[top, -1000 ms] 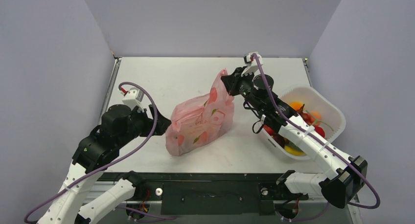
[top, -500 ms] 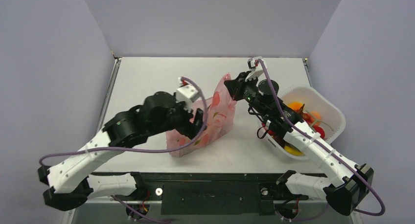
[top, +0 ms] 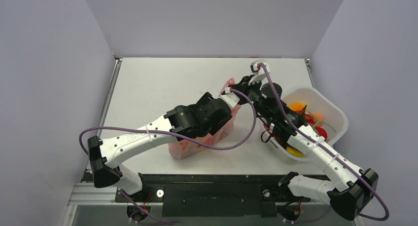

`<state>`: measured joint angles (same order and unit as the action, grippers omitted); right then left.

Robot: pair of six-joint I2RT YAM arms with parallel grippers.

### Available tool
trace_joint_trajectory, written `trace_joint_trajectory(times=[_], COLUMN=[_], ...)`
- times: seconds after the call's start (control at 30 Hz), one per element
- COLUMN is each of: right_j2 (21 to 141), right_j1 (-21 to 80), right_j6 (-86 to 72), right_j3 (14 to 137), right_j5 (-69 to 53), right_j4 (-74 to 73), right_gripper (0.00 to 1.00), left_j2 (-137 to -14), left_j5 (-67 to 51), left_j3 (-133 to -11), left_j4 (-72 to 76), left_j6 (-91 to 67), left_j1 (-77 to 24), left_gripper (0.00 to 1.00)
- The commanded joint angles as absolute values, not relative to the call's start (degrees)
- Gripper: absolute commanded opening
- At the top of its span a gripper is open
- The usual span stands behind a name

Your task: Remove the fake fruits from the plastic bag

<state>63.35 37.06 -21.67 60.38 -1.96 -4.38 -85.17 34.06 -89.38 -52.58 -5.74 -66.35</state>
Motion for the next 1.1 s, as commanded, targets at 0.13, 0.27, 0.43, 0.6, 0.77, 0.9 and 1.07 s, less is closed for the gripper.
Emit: trace_joint_trajectory(times=[0.13,0.27,0.43,0.6,0.77,0.9,1.07], right_j2=[61.91,62.13,62.65,64.84,69.79,73.41,81.39], right_j1=[36.60,36.49,36.39,35.84,33.69,31.60,29.05], right_j6=[-20.99,-20.88,-20.90,-21.77,-23.54,-26.20,-27.54], right_j3=[59.73,59.70,60.13,62.19,68.03,73.12,86.21], right_j5=[-1.80,-1.67,-1.22,-0.24,-0.18,1.63,-0.96], right_j4=[-3.21,-3.16,-3.00,-2.59,-2.28,1.18,0.49], right_gripper=[0.00,0.00,0.00,0.00,0.00,0.00,0.00], left_j2=[-89.39,-89.64,-85.61,-77.36,-66.49,-57.69,-56.07], left_j5=[40.90,38.91,36.47,36.13,36.66,33.52,32.59], left_j3=[-91.22,-92.64,-94.74,-96.21,-93.64,-89.94,-93.09], left_j4=[-51.76,-52.88,-53.55,-52.19,-44.66,-37.19,-35.69], left_j6=[-3.47,-4.03,-6.26,-9.03,-11.47,-13.06,-10.54], left_j1=[-67.37,-67.41,-67.37,-67.18,-62.97,-51.73,-41.62], left_gripper=[0.58,0.27,0.02,0.00,0.00,0.00,0.00])
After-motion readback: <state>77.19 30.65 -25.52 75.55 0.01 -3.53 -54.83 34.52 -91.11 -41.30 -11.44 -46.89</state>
